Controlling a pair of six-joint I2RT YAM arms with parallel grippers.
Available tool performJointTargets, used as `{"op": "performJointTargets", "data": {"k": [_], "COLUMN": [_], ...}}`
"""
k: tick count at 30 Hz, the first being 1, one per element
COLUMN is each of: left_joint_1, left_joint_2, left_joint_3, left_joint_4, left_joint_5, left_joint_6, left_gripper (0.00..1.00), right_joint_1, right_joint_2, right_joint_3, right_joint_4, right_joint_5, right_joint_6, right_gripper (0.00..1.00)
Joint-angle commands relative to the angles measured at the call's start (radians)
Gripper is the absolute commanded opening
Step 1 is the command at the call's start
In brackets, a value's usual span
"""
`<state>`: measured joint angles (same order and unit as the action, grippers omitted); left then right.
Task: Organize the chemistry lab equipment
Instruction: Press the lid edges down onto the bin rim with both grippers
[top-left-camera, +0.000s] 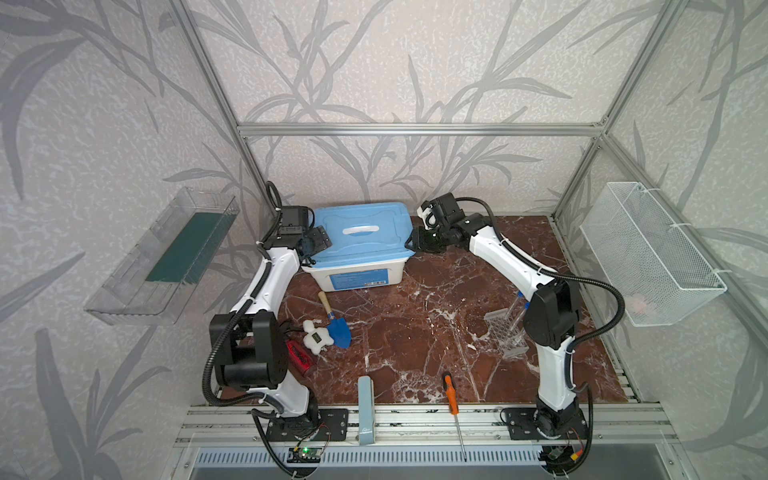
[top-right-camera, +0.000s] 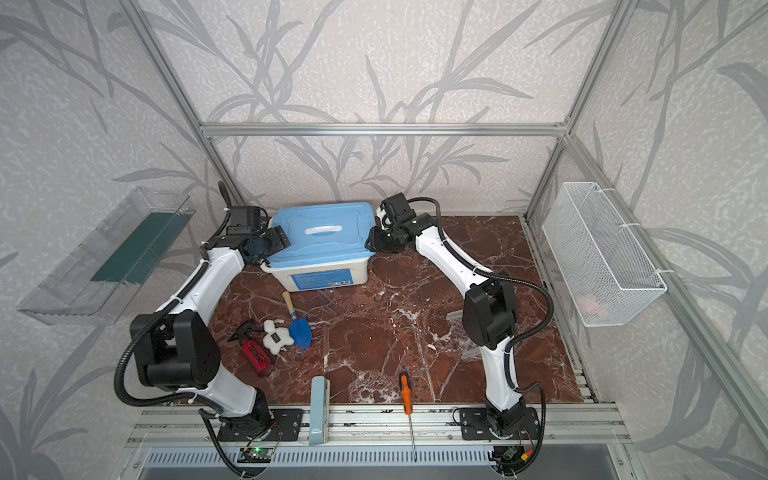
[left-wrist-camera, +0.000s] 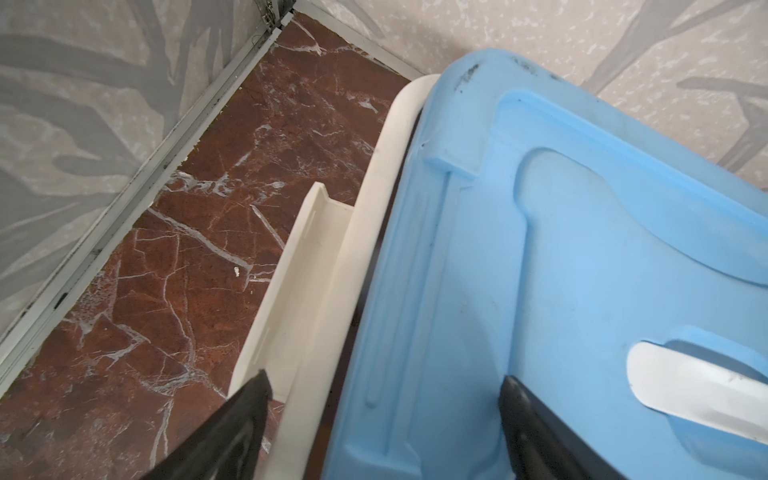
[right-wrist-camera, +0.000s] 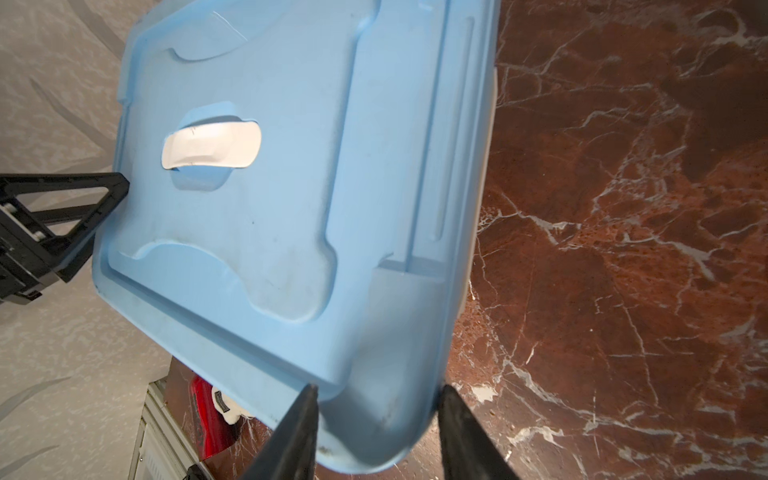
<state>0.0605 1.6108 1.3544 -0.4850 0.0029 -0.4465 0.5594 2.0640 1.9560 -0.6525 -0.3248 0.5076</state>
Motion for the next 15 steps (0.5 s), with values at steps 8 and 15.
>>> {"op": "performJointTargets", "data": {"k": [8, 15], "left_joint_1": [0.005, 0.029], "left_joint_2": [-0.022, -0.032], "left_joint_3": [-0.053, -0.062], "left_joint_4": [-0.015, -0.017], "left_joint_5": [0.06, 0.045], "left_joint_6": [-0.024, -0.023], "left_gripper": [0.85, 0.93], "right_joint_1": [0.031, 0.037], "right_joint_2": [0.075, 0.049], "right_joint_3": [0.108, 0.126], "right_joint_4": [-0.05, -0.093], "right_joint_5": [-0.073, -0.04], "right_joint_6": [-0.043, -0.078], "right_gripper": [0.46, 0.5]}}
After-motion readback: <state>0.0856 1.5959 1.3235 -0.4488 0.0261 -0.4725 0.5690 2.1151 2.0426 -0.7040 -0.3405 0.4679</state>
